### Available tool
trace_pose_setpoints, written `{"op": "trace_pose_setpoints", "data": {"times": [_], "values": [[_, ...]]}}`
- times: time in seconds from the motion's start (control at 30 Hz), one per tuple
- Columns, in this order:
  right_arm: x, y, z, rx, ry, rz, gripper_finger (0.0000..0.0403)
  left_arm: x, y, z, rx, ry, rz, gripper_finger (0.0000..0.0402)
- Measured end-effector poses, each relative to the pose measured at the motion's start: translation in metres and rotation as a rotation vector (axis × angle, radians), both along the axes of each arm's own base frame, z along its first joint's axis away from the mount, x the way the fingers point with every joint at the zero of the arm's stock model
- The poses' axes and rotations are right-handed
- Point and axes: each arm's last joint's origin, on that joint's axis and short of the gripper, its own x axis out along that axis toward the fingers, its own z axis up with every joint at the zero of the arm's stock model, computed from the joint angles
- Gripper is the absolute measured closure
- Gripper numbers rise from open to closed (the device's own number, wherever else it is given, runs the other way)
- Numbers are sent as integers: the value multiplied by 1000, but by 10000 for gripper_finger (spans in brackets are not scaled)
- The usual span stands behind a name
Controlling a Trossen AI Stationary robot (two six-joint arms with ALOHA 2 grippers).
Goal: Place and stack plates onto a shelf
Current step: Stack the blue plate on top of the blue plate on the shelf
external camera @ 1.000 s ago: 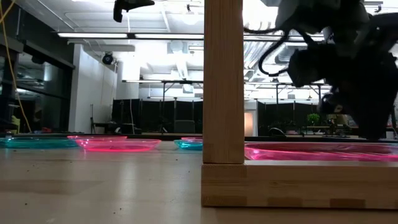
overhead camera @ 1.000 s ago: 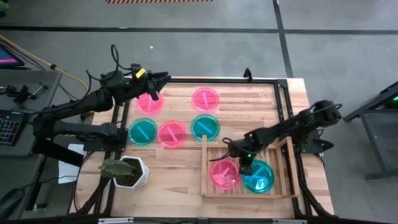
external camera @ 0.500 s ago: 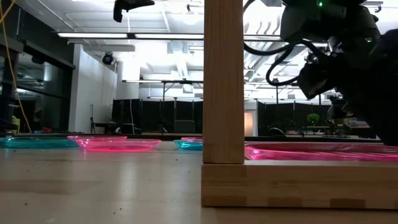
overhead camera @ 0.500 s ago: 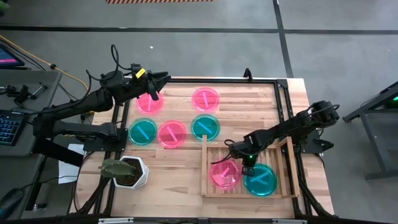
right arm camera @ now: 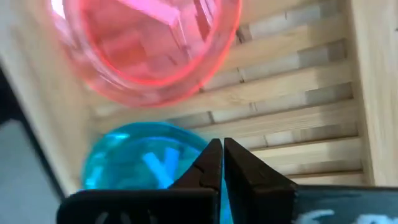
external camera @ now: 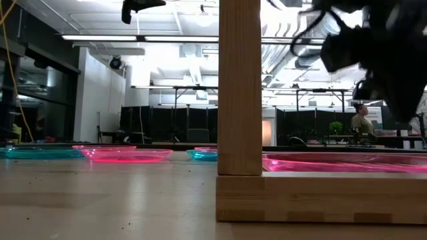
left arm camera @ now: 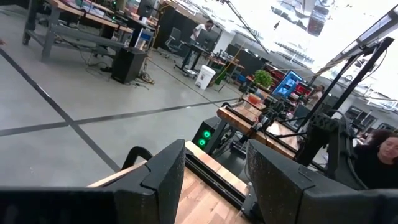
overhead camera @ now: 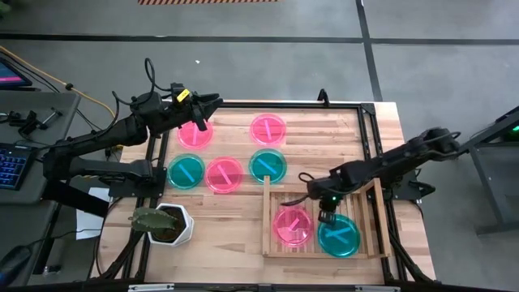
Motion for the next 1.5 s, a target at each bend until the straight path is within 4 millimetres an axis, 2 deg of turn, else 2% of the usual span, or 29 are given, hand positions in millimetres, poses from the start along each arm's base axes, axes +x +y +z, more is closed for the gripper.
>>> {"op": "trace_pose_setpoints", "data": {"times": [0.13, 0.23, 0.5, 0.7, 1.07, 1.5], "values": [[-5, 12, 19, 125, -85, -12, 403, 0, 0, 0, -6, -4, 0, 240], [-7, 28, 24, 203, -115, 11, 403, 0, 0, 0, -7, -4, 0, 240], [-17, 79, 11, 282, -24, 71, 403, 0, 0, 0, -7, -6, 2, 240], [-24, 97, -8, 231, 90, 24, 403, 0, 0, 2, -1, -22, 2, 240], [-25, 96, -39, 84, 251, -31, 403, 0, 0, 3, 2, -28, 2, 240], [-30, 87, -47, -83, 289, -102, 403, 0, 0, 3, 4, -33, 2, 240]]}}
